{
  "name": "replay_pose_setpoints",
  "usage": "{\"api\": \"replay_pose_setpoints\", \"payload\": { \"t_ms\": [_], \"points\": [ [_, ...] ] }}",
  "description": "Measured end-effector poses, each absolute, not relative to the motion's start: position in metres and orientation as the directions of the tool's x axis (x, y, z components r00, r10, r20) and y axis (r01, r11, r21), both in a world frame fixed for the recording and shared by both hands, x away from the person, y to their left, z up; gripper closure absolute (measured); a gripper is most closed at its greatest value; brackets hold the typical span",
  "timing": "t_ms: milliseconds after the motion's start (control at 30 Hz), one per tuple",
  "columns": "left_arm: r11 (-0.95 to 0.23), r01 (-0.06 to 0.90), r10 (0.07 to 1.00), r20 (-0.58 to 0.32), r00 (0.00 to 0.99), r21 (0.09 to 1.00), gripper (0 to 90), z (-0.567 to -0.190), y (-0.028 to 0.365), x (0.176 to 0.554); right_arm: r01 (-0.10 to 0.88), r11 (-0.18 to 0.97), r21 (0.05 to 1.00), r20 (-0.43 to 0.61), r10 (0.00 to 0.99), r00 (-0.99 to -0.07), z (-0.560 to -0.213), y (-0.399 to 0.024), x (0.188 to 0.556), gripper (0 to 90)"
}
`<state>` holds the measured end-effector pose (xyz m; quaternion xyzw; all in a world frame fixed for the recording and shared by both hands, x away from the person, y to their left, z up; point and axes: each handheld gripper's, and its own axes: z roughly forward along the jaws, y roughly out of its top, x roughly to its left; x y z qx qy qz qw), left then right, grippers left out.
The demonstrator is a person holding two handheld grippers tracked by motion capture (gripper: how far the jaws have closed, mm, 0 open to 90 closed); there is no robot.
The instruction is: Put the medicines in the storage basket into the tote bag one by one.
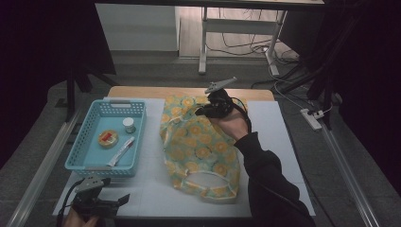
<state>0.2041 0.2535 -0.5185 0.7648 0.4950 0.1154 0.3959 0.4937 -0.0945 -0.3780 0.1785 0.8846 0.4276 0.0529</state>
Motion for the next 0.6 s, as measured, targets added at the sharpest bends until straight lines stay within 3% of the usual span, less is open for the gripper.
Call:
{"api": "replay_pose_setpoints", "payload": {
  "t_ms": [167,467,600],
  "points": [
    [-0.188,0.687,0.832,-0.258,0.491,0.702,2.7,-0.519,0.257,0.207,0.267,0.568,0.778,0.057,0.360,-0.931,-0.377,-0.095,0.492,90.0],
    [-0.200,0.686,0.855,-0.218,0.471,0.700,2.6,-0.513,0.262,0.205,0.270,0.570,0.776,0.057,0.364,-0.930,-0.379,-0.095,0.493,90.0],
    [-0.166,0.696,0.860,-0.243,0.449,0.698,1.7,-0.507,0.267,0.205,0.269,0.569,0.777,0.056,0.363,-0.930,-0.380,-0.095,0.494,90.0]
  ]
}}
